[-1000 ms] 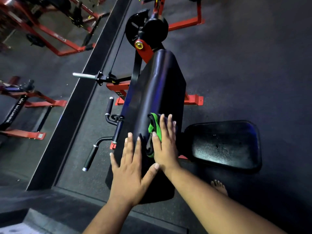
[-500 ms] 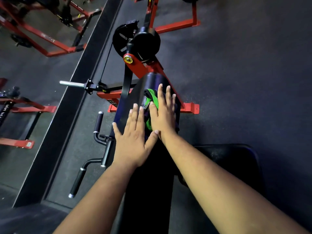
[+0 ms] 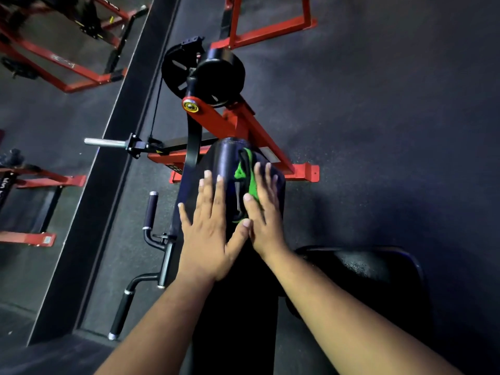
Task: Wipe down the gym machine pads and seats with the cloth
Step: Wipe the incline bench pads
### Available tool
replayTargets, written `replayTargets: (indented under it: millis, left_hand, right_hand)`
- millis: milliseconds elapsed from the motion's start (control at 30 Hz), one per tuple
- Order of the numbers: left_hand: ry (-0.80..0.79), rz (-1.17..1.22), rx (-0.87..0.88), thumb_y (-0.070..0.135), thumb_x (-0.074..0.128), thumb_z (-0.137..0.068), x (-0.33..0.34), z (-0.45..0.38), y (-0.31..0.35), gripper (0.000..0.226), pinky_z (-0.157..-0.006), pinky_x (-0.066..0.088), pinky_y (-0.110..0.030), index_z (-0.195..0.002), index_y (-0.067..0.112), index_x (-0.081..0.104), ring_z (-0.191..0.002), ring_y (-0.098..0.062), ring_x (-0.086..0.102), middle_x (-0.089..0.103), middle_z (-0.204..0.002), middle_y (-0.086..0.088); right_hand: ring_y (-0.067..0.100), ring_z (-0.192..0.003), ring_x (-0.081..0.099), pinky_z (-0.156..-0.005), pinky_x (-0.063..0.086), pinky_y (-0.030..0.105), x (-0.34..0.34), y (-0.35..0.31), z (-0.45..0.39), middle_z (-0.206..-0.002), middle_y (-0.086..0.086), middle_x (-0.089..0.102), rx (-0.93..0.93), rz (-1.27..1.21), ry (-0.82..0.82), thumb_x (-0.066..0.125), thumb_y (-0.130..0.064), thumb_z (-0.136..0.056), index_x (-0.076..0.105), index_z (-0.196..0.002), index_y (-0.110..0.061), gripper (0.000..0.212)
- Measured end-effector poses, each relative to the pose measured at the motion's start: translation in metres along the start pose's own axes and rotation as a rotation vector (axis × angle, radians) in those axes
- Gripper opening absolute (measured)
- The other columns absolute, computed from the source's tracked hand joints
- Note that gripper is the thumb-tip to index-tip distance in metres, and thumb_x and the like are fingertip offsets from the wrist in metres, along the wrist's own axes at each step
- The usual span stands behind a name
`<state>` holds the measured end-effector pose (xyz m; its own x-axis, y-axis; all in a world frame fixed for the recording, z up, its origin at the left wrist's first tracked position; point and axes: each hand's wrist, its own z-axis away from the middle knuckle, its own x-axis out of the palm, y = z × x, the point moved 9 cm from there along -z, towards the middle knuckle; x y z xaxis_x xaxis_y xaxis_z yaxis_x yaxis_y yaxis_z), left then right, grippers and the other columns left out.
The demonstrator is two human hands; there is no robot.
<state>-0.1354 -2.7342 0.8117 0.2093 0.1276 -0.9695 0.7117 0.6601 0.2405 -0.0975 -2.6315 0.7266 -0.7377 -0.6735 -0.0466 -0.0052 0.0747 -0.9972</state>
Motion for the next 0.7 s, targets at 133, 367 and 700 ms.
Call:
replayTargets:
  millis: [133, 367, 700]
  left_hand:
    - [-0.004, 0.014, -0.003, 0.072, 0.027, -0.093, 0.001, -0.001, -0.001, 0.090, -0.122, -0.001, -0.067, -0.164, 0.025, -0.002, -0.157, -0.012, -0.012, -0.015, -0.171, 0.007]
    - [-0.040, -0.064, -0.020, 0.071, 0.031, -0.091, 0.005, -0.003, 0.001, 0.089, -0.120, 0.000, -0.070, -0.164, 0.028, 0.003, -0.156, -0.013, -0.016, -0.017, -0.170, 0.008]
    - [-0.091, -0.081, -0.021, 0.071, 0.029, -0.090, 0.011, -0.005, -0.004, 0.084, -0.123, 0.008, -0.065, -0.163, 0.036, 0.005, -0.157, -0.009, -0.011, -0.011, -0.170, 0.015]
  right_hand:
    - [0.027, -0.158, -0.006, -0.123, 0.005, 0.051, 0.004, -0.012, -0.025, -0.169, -0.004, -0.001, -0.109, 0.154, -0.109, 0.036, -0.046, -0.098, 0.016, -0.159, -0.030, 0.067]
    - [0.028, -0.157, 0.008, -0.125, 0.015, 0.050, -0.006, 0.069, -0.043, -0.166, 0.022, 0.019, -0.036, 0.193, 0.008, 0.028, -0.032, -0.111, 0.040, -0.151, 0.002, 0.053]
    - [0.011, -0.157, 0.009, -0.127, 0.005, 0.029, -0.003, 0.037, -0.003, -0.165, -0.013, 0.012, 0.132, -0.117, -0.002, 0.034, -0.039, -0.096, 0.020, -0.158, -0.029, 0.064]
